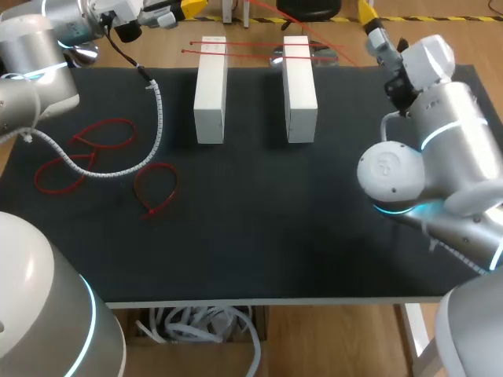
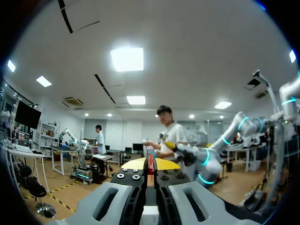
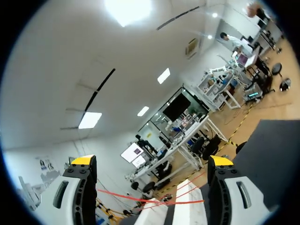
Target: Grab the tape and strap the tape.
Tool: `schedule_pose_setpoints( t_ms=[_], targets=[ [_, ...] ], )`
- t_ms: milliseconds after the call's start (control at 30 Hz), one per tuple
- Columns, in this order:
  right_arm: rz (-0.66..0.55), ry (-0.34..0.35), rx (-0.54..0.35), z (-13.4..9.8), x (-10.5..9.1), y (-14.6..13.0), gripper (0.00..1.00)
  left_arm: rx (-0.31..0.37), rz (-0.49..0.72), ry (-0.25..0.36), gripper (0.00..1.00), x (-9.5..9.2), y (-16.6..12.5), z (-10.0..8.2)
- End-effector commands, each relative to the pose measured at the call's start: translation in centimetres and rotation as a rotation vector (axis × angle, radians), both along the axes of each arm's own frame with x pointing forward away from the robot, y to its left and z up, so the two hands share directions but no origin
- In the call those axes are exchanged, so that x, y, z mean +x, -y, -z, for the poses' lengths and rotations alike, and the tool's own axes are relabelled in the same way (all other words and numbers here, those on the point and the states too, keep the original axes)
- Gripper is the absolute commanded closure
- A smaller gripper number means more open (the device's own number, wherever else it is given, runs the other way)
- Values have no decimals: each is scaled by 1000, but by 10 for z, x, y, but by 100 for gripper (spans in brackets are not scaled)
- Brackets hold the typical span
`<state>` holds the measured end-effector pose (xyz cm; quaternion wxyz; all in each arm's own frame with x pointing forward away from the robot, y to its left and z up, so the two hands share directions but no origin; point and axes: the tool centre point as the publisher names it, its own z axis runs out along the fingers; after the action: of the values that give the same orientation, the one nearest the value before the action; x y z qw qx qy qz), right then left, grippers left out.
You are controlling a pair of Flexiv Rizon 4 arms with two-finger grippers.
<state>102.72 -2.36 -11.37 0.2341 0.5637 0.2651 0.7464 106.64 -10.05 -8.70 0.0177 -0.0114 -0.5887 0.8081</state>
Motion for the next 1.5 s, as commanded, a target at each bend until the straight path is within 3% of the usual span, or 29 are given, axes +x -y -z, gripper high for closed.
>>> schedule_pose_setpoints(
  t_ms=[33, 233, 433, 633, 833, 933, 1167, 1300, 1500],
  targets=[
    [92, 205, 280, 8, 2, -2, 0, 2, -3, -2, 100, -1, 0, -1],
    [100, 282, 404, -3, 0, -9, 0, 2, -3, -2, 100, -1, 0, -1],
    [105, 237, 490, 2, 0, -22, 0, 2, -3, -2, 100, -1, 0, -1],
    [92, 276, 597, -35, -18, -31, 0, 2, -3, -2, 100, -1, 0, -1],
    [161, 231, 723, -32, -27, -13, 0, 2, -3, -2, 100, -1, 0, -1],
    [172, 175, 778, -22, -34, -8, 0, 2, -3, -2, 100, -1, 0, -1],
    [68, -100, 723, 11, -23, 3, 0, 2, -3, -2, 100, -1, 0, -1],
    [45, -130, 790, 24, -20, 5, 0, 2, -3, -2, 100, -1, 0, -1],
    [20, -100, 846, 36, -13, 8, 0, 2, -3, -2, 100, -1, 0, -1]
  ],
)
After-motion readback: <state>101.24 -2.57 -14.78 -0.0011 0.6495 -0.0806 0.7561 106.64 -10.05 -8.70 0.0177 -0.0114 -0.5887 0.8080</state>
